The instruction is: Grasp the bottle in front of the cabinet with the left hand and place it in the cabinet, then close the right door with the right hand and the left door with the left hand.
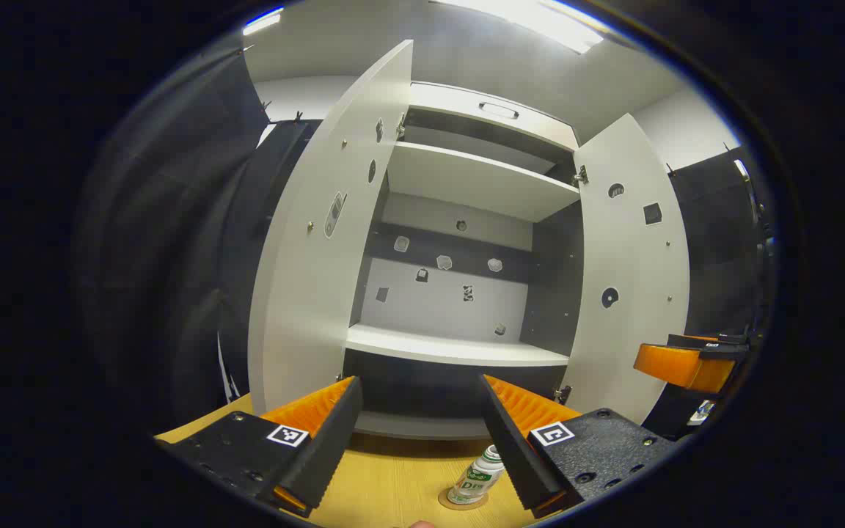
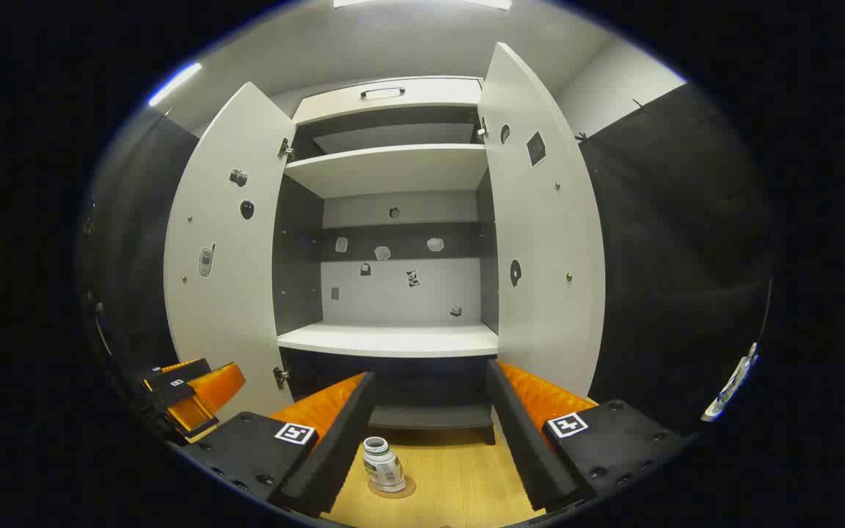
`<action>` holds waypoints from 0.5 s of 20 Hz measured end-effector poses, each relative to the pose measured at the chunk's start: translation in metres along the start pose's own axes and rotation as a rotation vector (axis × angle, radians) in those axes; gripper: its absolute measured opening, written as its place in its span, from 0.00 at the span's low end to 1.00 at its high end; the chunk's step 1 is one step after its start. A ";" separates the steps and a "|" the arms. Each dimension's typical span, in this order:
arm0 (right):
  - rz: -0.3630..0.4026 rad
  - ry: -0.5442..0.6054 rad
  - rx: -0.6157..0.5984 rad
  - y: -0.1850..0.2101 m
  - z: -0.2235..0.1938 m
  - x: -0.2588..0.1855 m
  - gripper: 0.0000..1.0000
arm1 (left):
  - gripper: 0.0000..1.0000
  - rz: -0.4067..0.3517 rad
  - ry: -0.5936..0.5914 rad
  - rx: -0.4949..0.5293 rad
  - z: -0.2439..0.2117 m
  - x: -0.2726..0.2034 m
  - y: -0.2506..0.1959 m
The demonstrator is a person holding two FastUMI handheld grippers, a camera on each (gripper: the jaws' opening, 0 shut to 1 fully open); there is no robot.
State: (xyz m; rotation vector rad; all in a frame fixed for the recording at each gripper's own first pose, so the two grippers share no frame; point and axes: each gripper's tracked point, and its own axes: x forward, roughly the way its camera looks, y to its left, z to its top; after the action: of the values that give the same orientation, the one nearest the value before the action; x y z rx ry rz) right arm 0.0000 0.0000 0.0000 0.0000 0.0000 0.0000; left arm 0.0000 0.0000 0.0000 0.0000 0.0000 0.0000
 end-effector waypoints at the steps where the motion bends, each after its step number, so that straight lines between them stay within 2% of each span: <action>1: -0.002 -0.002 -0.004 -0.003 0.001 0.001 0.99 | 0.95 -0.005 0.001 -0.005 0.000 0.002 -0.002; 2: -0.007 -0.005 -0.008 -0.008 0.002 0.002 0.90 | 0.95 -0.009 0.004 -0.009 0.000 0.002 -0.004; 10: 0.027 -0.010 -0.011 -0.006 -0.003 0.007 0.91 | 0.95 0.041 0.014 0.021 -0.003 0.002 0.006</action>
State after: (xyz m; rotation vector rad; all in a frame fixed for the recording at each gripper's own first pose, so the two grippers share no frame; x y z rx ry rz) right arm 0.0065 -0.0060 -0.0027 -0.0114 -0.0102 0.0273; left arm 0.0019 0.0057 -0.0026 0.0214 0.0138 0.0415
